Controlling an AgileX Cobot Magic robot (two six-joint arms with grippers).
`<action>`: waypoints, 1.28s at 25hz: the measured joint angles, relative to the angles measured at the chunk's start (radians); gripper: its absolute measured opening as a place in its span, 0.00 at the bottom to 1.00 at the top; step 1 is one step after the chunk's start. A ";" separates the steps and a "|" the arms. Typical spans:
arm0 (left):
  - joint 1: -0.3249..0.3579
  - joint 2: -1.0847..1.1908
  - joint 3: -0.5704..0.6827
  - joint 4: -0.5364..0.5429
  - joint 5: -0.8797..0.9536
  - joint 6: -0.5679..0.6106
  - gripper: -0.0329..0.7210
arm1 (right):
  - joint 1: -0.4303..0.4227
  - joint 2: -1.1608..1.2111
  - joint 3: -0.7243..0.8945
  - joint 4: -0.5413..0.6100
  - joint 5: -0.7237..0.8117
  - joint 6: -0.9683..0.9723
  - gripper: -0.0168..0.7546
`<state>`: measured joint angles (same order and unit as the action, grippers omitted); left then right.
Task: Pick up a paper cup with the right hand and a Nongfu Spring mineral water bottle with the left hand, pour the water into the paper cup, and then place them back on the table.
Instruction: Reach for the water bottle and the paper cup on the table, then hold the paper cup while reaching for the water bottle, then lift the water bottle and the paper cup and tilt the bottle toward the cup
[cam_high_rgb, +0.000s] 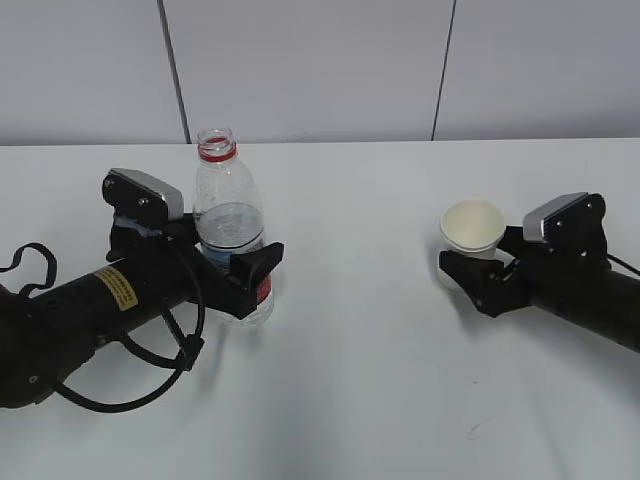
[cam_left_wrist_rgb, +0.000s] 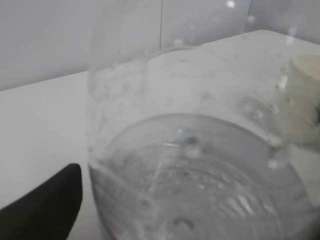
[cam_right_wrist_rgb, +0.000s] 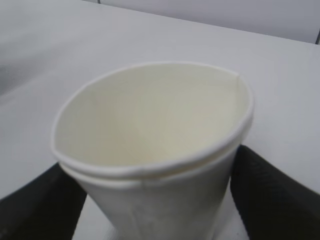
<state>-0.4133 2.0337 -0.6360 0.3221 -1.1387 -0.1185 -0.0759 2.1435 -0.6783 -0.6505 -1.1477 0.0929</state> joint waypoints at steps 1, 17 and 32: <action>0.000 0.000 0.000 0.000 0.000 0.000 0.83 | 0.000 0.004 -0.008 -0.002 0.000 0.000 0.89; 0.000 0.000 0.000 0.000 0.000 0.000 0.82 | 0.006 0.039 -0.047 -0.021 0.000 0.000 0.82; 0.000 0.000 0.000 0.000 0.000 0.000 0.82 | 0.006 0.039 -0.047 -0.014 -0.002 0.000 0.61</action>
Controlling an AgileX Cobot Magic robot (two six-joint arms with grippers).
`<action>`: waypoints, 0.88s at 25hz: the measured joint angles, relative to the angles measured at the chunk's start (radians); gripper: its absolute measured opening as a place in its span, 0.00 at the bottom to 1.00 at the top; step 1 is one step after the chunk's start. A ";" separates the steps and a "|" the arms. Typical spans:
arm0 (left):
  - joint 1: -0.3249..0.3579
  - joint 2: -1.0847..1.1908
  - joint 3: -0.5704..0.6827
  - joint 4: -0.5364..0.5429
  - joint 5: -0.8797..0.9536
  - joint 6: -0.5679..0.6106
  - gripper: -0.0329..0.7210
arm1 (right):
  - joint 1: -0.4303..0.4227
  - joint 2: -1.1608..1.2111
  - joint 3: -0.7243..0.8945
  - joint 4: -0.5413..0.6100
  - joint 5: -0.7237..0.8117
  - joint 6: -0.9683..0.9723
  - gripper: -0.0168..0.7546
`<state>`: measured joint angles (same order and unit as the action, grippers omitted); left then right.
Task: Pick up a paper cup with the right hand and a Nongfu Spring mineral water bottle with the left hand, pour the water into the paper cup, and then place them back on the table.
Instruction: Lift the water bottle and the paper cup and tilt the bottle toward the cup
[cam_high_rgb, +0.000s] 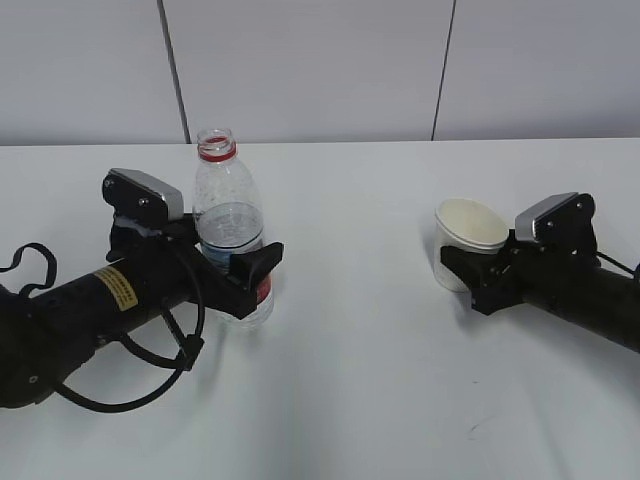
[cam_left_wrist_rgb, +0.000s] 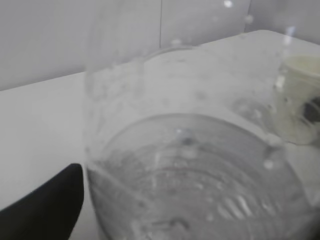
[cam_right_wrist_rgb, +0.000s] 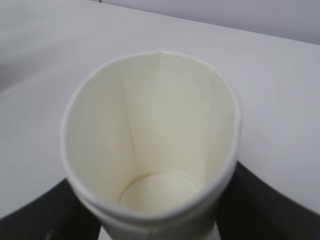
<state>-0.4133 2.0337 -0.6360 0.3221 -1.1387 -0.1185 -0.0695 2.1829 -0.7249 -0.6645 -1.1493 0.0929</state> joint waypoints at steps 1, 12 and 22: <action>0.000 0.000 0.000 0.000 0.000 0.000 0.81 | 0.000 0.000 0.000 0.000 0.000 0.000 0.60; 0.000 0.000 0.000 0.001 -0.001 0.000 0.66 | 0.000 0.000 0.000 -0.024 -0.001 0.000 0.60; 0.000 0.000 0.000 0.014 -0.001 -0.003 0.57 | 0.000 -0.002 -0.002 -0.171 -0.007 0.046 0.59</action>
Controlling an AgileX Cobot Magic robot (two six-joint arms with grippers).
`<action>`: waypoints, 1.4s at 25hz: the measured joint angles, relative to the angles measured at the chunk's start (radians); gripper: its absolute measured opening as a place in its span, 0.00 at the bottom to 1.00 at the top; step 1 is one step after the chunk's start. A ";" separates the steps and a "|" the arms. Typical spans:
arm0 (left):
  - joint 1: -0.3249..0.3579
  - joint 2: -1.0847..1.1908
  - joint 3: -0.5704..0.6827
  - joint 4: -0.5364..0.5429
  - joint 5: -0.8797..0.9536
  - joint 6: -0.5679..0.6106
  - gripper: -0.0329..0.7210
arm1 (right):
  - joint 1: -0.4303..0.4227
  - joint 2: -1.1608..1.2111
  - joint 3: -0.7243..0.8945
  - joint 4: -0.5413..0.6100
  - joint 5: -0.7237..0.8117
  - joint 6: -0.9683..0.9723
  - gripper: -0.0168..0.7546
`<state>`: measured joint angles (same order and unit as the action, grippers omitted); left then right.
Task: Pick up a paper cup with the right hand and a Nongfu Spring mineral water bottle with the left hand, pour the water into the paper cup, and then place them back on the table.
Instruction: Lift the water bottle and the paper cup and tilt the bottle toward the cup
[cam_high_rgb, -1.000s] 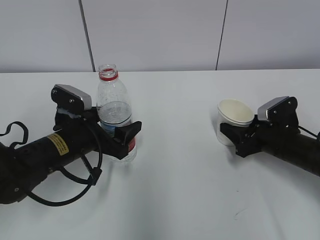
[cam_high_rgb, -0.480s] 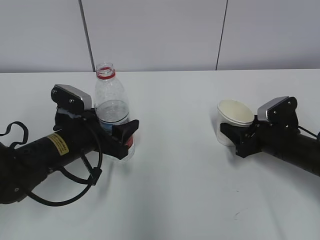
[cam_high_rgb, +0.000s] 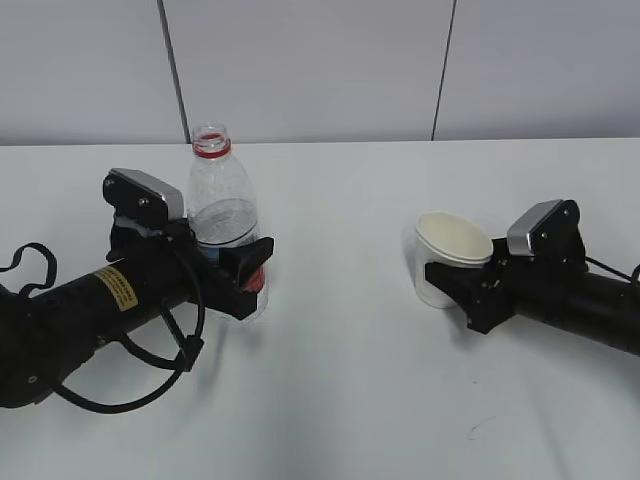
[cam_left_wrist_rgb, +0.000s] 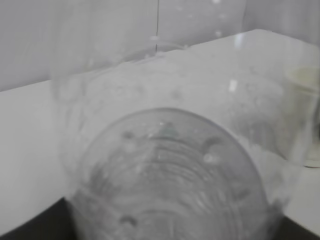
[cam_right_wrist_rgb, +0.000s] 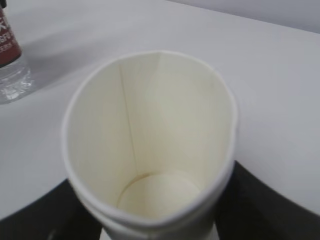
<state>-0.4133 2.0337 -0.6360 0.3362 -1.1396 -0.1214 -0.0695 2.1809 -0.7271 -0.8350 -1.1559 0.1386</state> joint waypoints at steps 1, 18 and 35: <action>0.000 0.000 0.000 0.005 -0.001 0.000 0.57 | 0.000 -0.004 0.000 -0.020 0.000 0.009 0.59; 0.000 -0.141 0.000 0.086 0.149 0.097 0.55 | 0.157 -0.083 -0.041 -0.115 0.006 0.121 0.59; 0.000 -0.230 0.002 0.102 0.323 0.250 0.54 | 0.220 -0.083 -0.072 -0.157 0.033 0.196 0.59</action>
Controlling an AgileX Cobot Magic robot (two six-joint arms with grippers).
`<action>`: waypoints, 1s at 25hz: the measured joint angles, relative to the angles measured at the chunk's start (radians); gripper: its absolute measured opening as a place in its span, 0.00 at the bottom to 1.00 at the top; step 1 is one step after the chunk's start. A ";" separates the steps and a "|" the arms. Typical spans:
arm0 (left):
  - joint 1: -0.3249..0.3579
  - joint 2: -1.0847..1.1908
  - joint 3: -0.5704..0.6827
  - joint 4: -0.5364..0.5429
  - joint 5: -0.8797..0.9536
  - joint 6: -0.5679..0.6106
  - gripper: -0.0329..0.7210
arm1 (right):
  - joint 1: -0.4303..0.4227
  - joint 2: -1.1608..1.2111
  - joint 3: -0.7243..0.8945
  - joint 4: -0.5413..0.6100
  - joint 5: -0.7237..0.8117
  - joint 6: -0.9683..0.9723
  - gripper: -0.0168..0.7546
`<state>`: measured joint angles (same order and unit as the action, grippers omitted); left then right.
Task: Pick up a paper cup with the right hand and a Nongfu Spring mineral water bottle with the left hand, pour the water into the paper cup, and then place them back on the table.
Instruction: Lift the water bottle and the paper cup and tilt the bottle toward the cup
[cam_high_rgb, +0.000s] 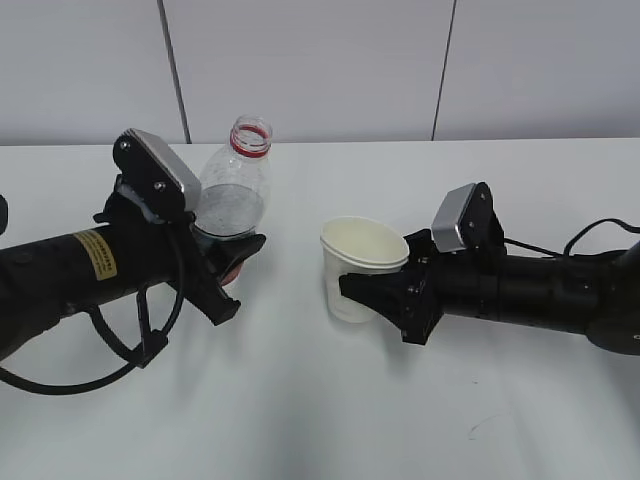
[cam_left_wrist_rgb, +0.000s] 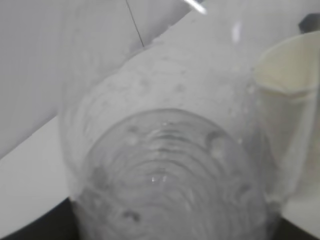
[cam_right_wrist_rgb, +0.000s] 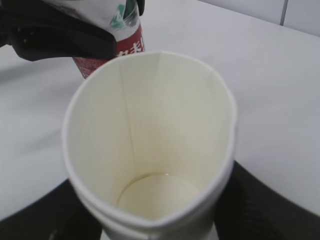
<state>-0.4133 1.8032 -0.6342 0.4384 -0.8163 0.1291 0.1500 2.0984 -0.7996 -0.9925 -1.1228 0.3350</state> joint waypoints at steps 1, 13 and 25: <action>0.000 -0.007 0.000 -0.001 0.005 0.010 0.54 | 0.000 0.000 -0.001 -0.002 0.000 0.002 0.59; 0.000 -0.021 0.000 -0.136 0.011 0.200 0.54 | 0.044 0.000 -0.130 -0.128 0.068 0.160 0.59; 0.000 -0.021 0.000 -0.267 0.011 0.456 0.54 | 0.088 0.000 -0.237 -0.203 0.144 0.248 0.59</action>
<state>-0.4133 1.7827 -0.6342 0.1709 -0.8050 0.5847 0.2382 2.0984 -1.0361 -1.1953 -0.9790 0.5827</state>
